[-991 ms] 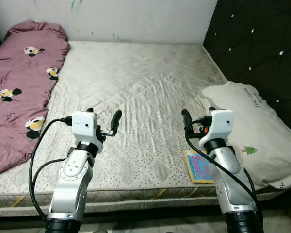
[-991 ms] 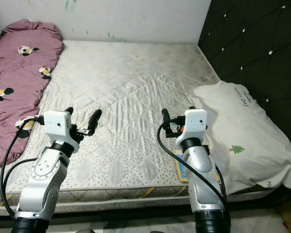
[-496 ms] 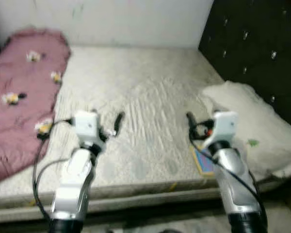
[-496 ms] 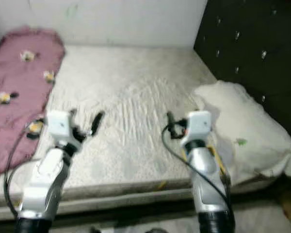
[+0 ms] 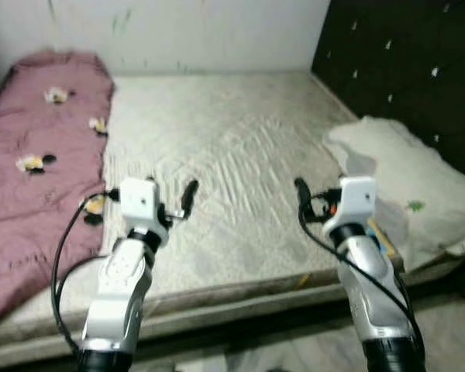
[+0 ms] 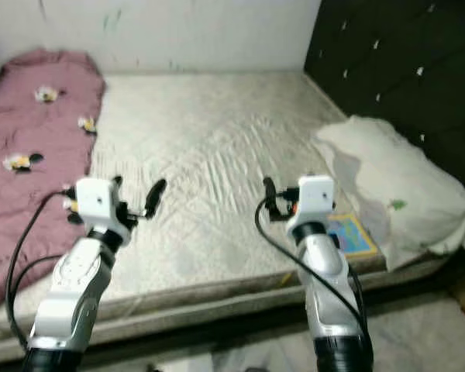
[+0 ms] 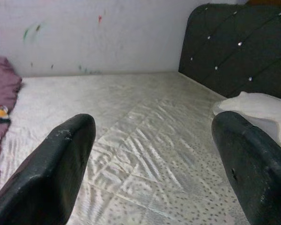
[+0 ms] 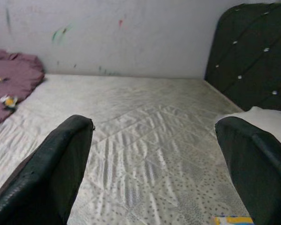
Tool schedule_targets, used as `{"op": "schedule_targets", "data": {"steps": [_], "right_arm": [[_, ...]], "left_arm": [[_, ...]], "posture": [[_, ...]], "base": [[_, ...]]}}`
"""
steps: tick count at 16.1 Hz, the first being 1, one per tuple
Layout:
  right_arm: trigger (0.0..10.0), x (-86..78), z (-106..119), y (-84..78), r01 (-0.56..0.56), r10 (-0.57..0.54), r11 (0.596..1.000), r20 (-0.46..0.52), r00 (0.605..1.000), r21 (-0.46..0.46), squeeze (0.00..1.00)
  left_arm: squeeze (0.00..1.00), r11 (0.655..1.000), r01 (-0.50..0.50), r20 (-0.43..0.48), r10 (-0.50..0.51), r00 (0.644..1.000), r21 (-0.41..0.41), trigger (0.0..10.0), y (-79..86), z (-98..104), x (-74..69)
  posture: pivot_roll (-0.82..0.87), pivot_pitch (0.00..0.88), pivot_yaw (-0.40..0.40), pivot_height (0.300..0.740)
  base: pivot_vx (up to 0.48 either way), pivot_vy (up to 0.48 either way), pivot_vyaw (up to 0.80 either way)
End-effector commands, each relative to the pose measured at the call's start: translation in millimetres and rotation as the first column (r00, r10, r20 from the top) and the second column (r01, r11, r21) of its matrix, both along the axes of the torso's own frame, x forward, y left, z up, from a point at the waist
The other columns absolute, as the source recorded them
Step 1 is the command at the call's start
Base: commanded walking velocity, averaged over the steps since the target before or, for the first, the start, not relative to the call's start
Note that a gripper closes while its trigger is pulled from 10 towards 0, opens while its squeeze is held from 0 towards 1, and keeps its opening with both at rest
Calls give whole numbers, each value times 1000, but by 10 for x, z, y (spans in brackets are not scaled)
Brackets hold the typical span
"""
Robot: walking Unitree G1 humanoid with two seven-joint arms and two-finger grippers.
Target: Clean up the room
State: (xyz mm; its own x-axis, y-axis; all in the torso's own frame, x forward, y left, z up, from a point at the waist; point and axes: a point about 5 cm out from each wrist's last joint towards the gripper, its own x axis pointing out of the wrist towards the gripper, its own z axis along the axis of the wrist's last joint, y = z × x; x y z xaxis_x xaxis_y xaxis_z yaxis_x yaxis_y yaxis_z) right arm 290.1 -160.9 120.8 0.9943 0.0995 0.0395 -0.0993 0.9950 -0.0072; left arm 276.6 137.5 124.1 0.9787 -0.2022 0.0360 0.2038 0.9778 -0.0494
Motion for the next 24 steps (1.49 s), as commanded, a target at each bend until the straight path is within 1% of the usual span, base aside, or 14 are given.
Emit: {"op": "schedule_targets", "data": {"steps": [1,9,12,15,24], "right_arm": [[10000,17,55,60,-13,13,1000,22,1000,9,0],[10000,15,51,69,-21,21,1000,22,1000,11,0],[10000,15,49,66,-19,19,1000,20,1000,9,0],[10000,12,62,78,-32,32,999,30,999,-10,0],[10000,16,67,87,-37,38,999,34,999,-21,0]], "left_arm": [[0,1000,-21,9,20,1000,6,10000,67,33,10],[0,1000,-16,4,16,1000,-2,10000,58,27,11],[0,1000,-6,3,6,1000,-3,10000,29,19,-6],[0,1000,-6,4,6,1000,-3,10000,30,25,-6],[0,1000,-7,3,7,1000,-6,10000,29,31,6]], "posture": [[-56,0,-61,740],[-58,0,-60,740],[-58,0,-60,740],[-58,0,-61,740],[-56,0,-63,740]], "base": [[0,480,0],[0,480,0],[0,480,0],[0,480,0],[0,480,640]]}}
